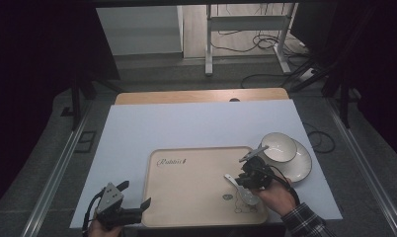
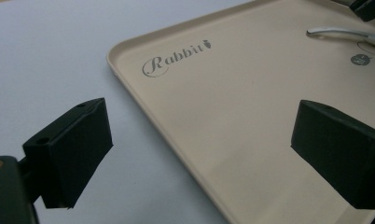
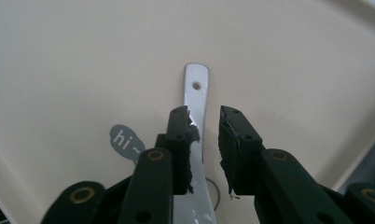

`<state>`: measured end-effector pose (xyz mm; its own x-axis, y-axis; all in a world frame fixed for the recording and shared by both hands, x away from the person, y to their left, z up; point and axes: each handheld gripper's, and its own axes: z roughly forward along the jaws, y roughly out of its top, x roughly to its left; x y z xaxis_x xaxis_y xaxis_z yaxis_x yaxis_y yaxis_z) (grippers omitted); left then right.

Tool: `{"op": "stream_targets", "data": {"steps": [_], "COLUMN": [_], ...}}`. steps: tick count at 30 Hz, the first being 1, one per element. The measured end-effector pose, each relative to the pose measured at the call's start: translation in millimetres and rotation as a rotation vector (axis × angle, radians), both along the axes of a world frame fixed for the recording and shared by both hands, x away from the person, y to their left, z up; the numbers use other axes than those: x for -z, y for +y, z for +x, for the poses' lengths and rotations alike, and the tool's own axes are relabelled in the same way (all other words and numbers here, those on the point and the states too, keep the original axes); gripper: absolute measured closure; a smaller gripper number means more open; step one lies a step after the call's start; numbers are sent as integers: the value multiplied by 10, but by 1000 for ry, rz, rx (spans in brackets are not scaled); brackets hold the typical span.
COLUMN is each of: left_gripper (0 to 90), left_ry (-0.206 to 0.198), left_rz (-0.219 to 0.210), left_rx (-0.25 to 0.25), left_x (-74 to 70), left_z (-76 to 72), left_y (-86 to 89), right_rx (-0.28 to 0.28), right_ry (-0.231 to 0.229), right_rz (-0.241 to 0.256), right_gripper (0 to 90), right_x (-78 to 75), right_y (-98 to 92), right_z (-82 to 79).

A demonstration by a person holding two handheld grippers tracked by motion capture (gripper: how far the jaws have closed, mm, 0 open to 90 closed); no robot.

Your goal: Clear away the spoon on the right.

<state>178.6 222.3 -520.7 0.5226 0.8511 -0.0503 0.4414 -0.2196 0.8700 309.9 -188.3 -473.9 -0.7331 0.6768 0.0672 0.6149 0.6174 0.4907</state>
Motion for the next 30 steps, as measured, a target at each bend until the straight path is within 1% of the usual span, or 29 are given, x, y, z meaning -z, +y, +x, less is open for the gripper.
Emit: {"op": "stream_targets", "data": {"steps": [1,2,3,4,5,7,8,9,12,13,16,18,20,24,27,30], "left_gripper": [48,48,48,48,48,48,48,48,48,48,48,48,48,48,48,48], "left_ry": [0,-1,0,0,0,0,0,0,0,0,0,0,1,-1,1,1], "left_rz": [2,2,2,2,2,2,2,2,1,1,2,4,6,11,6,6], "left_rx": [0,0,0,0,-1,-1,-1,-1,-1,-1,-1,0,1,4,3,4], "left_x": [0,0,0,0,0,0,0,0,0,0,0,-1,-1,-2,-2,-2], "left_z": [-1,-1,0,0,0,0,0,0,0,0,-1,-1,-1,-2,0,0], "left_y": [-2,-2,-3,-2,-2,-3,-3,-3,-2,-2,-3,-4,-6,-8,-5,-5], "right_rx": [-6,-24,-24,-34,-61,-71,-91,-91,-109,-112,-117,-121,-121,-108,-88,-79], "right_ry": [-5,-18,-18,-21,-35,-41,-51,-51,-52,-62,-51,-50,-46,-51,-48,-49], "right_rz": [6,25,25,31,45,47,51,51,60,57,61,48,48,34,41,43], "right_gripper": [735,782,782,814,884,896,898,898,899,899,899,899,898,898,898,898], "right_x": [-15,-42,-42,-42,-28,-16,31,31,107,141,209,237,263,297,311,313], "right_y": [-5,-14,-14,-15,-12,-8,12,12,45,56,73,80,79,60,3,-25], "right_z": [-7,-36,-36,-50,-83,-93,-121,-121,-142,-147,-147,-148,-149,-135,-101,-88]}}
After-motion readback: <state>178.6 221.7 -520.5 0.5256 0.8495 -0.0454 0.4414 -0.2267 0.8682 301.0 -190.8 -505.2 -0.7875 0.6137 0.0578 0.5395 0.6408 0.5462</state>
